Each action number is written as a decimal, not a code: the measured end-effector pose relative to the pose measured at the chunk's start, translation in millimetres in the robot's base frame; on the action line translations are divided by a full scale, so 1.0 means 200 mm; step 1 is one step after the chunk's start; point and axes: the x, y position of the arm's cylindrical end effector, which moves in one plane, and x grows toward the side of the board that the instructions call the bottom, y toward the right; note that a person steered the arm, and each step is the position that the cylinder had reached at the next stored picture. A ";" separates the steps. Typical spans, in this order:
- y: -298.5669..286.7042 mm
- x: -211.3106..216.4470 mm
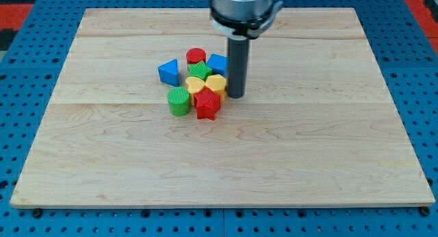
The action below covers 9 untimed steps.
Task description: Move the red circle to the top left of the blue triangle
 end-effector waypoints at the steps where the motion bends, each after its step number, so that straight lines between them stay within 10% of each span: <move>1: -0.02 -0.02; 3: 0.24 -0.23; 9: -0.27 -0.48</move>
